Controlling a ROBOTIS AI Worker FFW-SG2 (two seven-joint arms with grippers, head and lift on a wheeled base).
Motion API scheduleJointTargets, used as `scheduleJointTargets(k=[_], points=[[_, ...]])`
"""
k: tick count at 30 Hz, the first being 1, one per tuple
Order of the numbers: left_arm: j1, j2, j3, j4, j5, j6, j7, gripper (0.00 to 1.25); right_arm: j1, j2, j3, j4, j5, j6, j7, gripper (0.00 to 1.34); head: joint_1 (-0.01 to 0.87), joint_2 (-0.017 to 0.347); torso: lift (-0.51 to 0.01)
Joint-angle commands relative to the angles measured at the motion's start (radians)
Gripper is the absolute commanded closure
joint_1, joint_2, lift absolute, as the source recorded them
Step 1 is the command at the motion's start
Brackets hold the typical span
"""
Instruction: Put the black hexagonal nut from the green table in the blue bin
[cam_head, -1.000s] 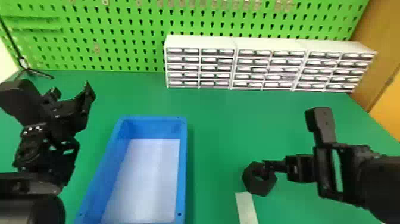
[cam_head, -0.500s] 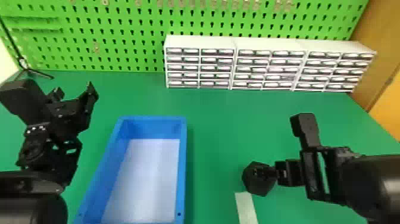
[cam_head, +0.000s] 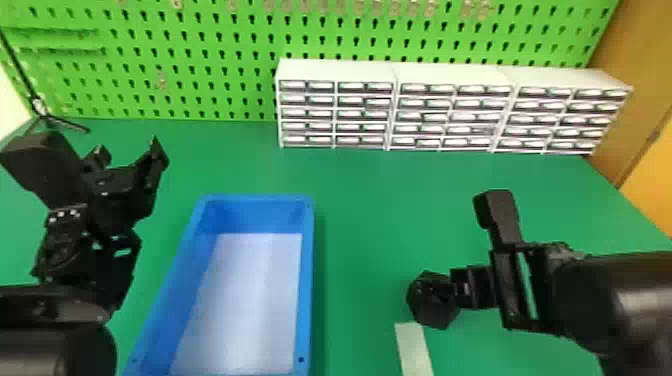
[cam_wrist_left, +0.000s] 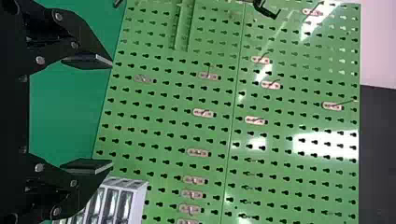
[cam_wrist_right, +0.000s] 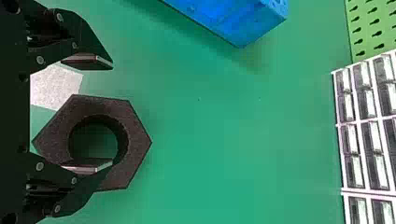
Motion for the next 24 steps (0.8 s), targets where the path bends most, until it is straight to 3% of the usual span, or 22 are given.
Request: scheduleJointTargets(k=[1,24], points=[[0.001,0.0,-0.002,0.003,0.0,0.0,0.0,0.49,-0.005,-0.004,0.001,0.011,-0.001,-0.009,0.0,0.52,0.692,0.008,-0.097],[0.0,0.002,-0.005,0.003,0.0,0.003,0.0,0.49,-0.045,-0.007,0.053,0.071,-0.019,-0.028,0.0,0.52,0.692,0.008,-0.097]])
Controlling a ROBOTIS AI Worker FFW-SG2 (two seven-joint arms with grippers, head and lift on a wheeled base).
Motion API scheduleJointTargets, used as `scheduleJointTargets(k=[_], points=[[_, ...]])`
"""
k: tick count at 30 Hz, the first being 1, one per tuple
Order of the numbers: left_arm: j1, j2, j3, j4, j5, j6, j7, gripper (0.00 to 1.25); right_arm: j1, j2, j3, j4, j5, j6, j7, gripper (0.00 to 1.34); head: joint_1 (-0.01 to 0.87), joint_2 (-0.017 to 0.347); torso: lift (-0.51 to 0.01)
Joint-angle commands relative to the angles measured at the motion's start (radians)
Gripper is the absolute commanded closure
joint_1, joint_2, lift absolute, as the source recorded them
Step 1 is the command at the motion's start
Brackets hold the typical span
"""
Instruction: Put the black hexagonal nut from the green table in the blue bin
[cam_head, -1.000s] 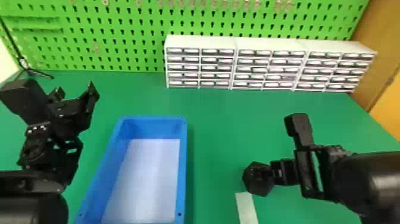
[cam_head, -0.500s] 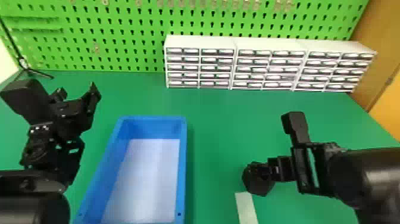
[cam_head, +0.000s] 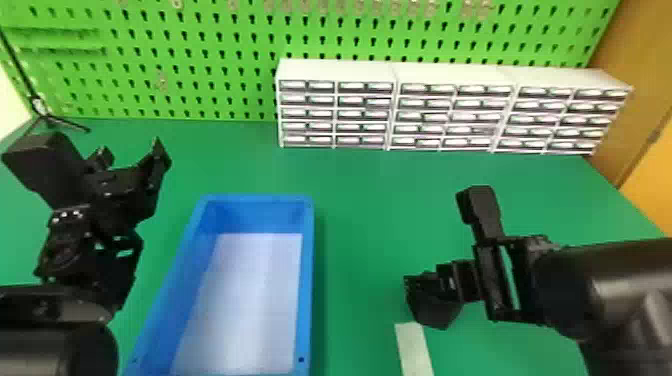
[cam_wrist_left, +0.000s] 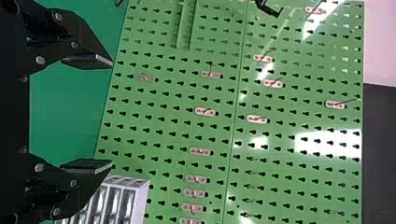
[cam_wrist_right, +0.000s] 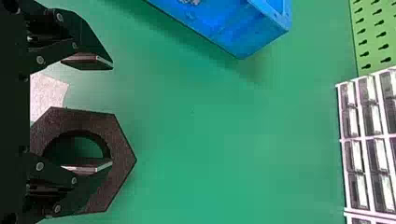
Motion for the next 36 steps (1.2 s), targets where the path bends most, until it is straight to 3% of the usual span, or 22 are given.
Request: scheduleJointTargets(k=[1,36], points=[[0.001,0.0,0.0,0.0,0.0,0.0,0.0,0.49,-0.001,-0.002,0.007,0.003,-0.002,0.001,0.0,0.52,0.692,0.008,-0.097],[0.002,0.003,0.0,0.0,0.006,0.003,0.0,0.49,0.002,-0.004,0.025,0.053,-0.006,-0.006,0.0,0.52,0.692,0.008,-0.097]])
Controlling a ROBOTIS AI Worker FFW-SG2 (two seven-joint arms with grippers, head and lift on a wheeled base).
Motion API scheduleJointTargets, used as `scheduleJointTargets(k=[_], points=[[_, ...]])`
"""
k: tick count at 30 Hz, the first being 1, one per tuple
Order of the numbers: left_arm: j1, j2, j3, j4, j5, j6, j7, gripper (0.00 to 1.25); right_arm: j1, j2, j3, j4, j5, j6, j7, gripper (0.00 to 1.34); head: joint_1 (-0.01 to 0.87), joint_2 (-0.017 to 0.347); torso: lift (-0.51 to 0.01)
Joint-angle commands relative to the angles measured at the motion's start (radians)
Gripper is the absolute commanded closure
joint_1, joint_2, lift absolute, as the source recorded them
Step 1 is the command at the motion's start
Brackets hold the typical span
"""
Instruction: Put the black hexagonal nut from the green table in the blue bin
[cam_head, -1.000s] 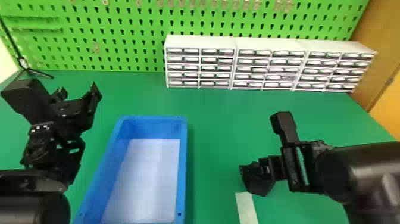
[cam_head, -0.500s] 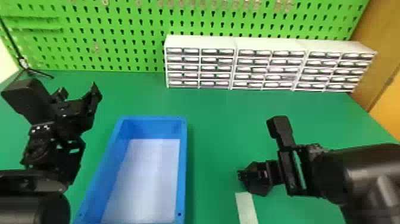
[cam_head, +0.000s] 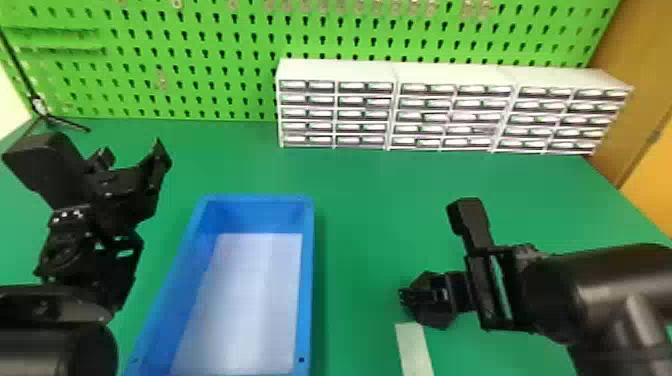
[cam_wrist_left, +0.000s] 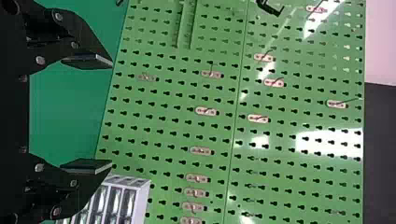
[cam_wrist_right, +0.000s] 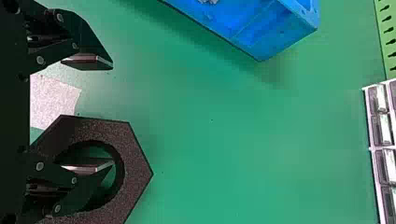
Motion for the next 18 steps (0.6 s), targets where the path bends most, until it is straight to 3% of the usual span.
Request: scheduleJointTargets(k=[1,18], points=[[0.001,0.0,0.001,0.0,0.001,0.0,0.0,0.49,0.0,0.0,0.0,0.006,0.001,-0.005,0.0,0.52,0.692,0.008,-0.097],[0.001,0.002,0.001,0.0,0.001,0.003,0.0,0.49,0.003,-0.003,0.006,0.041,0.002,-0.027,0.0,0.52,0.692,0.008,-0.097]])
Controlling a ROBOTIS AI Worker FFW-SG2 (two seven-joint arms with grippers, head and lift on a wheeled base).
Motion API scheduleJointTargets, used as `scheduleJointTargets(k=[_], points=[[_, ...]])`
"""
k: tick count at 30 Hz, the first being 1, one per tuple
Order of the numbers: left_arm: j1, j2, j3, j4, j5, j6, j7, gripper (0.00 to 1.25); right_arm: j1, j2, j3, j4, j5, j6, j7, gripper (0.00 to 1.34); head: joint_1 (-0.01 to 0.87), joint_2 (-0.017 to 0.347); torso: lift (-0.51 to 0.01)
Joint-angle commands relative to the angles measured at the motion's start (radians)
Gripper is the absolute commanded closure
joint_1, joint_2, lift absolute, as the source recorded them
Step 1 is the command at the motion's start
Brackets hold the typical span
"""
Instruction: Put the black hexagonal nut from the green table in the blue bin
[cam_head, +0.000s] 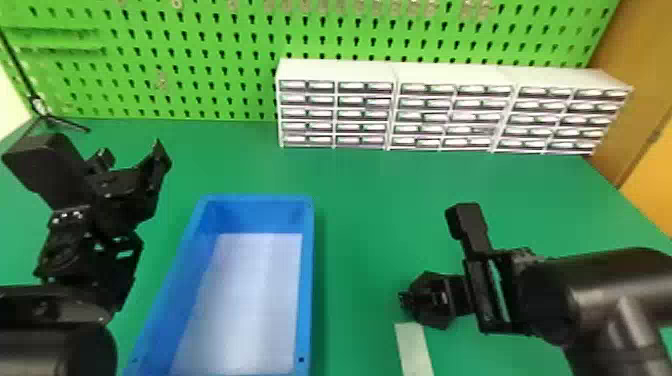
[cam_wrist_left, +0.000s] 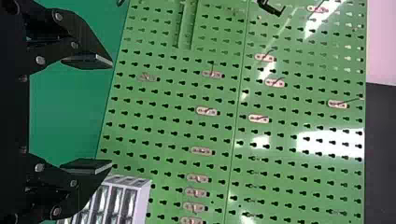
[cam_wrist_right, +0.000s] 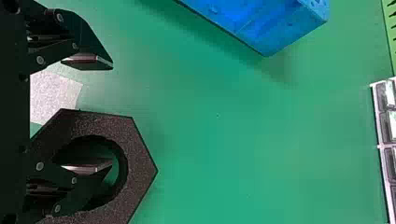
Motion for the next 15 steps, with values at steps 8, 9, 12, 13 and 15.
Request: scheduleJointTargets(k=[8,9,12,13,15], points=[[0.0,0.0,0.0,0.0,0.0,0.005,0.0,0.49,-0.002,-0.003,0.006,0.025,-0.001,-0.001,0.0,0.52,0.692,0.008,-0.097],[0.002,0.0,0.0,0.0,0.0,0.005,0.0,0.49,-0.002,-0.004,0.006,0.028,-0.001,-0.001,0.0,0.52,0.692,0.008,-0.097],[0.002,0.0,0.0,0.0,0.002,0.005,0.0,0.49,-0.002,-0.006,0.007,0.028,-0.001,-0.001,0.0,0.52,0.692,0.008,-0.097],[0.002,0.0,0.0,0.0,0.002,0.005,0.0,0.49,-0.002,-0.006,0.007,0.028,-0.001,-0.001,0.0,0.52,0.692,0.008,-0.097],[0.0,0.0,0.0,0.0,0.002,0.005,0.0,0.49,-0.003,-0.006,0.007,0.028,-0.001,-0.001,0.0,0.52,0.692,0.008,-0.097]])
